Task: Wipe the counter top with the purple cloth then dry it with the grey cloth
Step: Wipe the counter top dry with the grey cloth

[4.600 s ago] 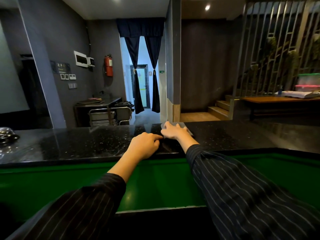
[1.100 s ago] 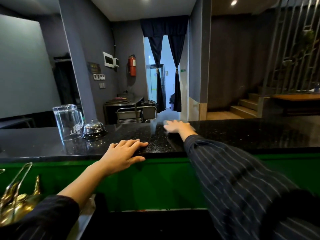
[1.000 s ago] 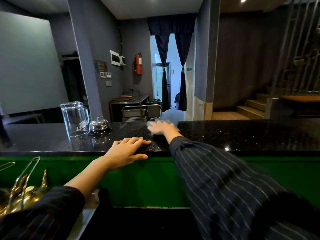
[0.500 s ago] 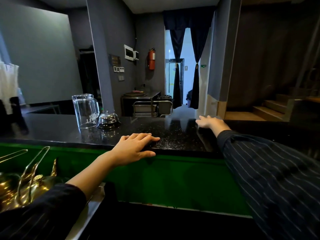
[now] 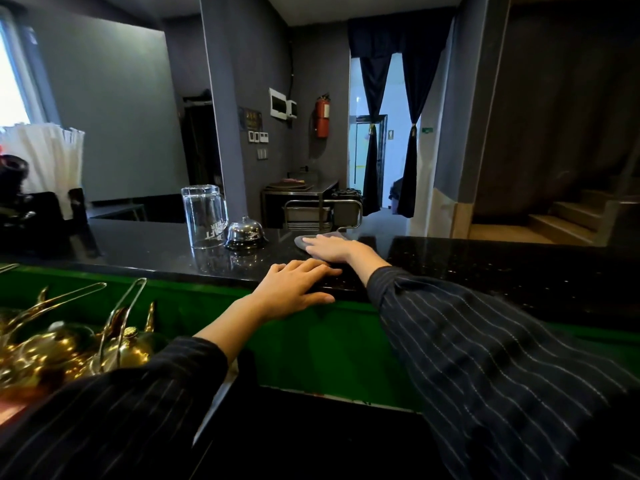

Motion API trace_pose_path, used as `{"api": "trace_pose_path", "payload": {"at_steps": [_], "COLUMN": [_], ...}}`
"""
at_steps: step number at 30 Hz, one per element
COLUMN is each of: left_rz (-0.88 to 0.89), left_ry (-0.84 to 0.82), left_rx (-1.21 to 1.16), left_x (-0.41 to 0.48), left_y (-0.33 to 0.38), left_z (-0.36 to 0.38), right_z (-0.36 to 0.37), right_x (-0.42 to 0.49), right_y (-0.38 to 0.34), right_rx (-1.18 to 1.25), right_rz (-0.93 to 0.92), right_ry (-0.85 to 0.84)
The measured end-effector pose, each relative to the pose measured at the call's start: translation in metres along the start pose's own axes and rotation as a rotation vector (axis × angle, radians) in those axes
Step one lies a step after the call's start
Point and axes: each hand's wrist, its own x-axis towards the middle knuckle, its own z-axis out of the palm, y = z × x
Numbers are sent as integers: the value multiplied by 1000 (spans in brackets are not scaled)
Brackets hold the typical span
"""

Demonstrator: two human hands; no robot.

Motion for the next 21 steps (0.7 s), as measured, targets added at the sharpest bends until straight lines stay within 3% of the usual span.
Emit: {"api": "trace_pose_path", "payload": {"at_steps": [4,6,10,14,17,21], "left_rz": [83,12,-129,-132,-142,-166], "left_ry": [76,79,-14,43,61,51], "left_rx": [93,107,49,-16,-33,-84], "left_x": [-14,-27,-40,-31,-29,-27], "left_y": [-2,-19,-41,-38,-45,-48], "left_z": [8,7,9,11,11,12], "right_z": [-3,-4,1,0,-3,6], "right_x": [-47,-66,-85,-72,-55,-46], "right_y": [21,42,72,54,22,-45], "right_rx": [45,61,64,54,27,-3], "right_rz": [24,88,354,550,470,173], "right_ry": [44,89,208,228,213,142]}}
